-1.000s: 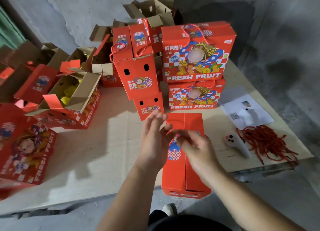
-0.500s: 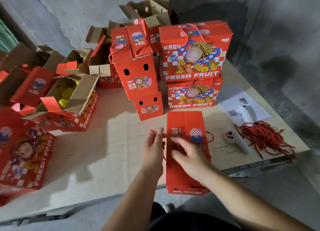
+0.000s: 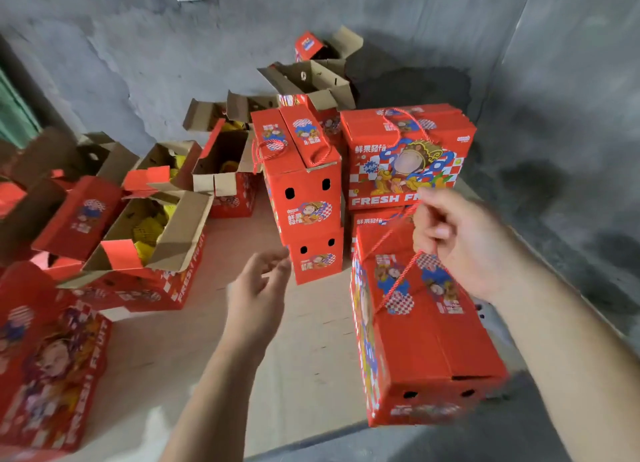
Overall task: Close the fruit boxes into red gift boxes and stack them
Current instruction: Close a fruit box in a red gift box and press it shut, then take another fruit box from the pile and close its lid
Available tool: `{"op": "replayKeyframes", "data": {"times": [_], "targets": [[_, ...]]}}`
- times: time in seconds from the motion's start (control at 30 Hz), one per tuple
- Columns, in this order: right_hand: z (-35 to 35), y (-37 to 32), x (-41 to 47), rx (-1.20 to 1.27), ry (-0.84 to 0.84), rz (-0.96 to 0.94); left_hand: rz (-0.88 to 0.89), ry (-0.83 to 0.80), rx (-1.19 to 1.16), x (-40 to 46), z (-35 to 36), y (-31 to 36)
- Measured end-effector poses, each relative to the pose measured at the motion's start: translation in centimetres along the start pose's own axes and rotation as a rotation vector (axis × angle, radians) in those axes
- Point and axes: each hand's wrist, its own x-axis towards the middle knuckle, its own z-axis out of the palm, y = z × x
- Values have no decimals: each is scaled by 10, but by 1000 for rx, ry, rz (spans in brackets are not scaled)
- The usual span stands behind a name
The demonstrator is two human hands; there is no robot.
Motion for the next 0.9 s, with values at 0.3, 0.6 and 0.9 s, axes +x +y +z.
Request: {"op": "replayKeyframes", "data": {"times": [0.3,0.6,0.9], "targets": [[55,-11,17,-153,246,61,-358,-556,50,-16,9,-64],[75,-39,13,-304,74,-107,-688,-565,-324,-13,20,-61],[68,-64,18,-285,261,-39,-376,-798,-376,-22,46,-43]]}}
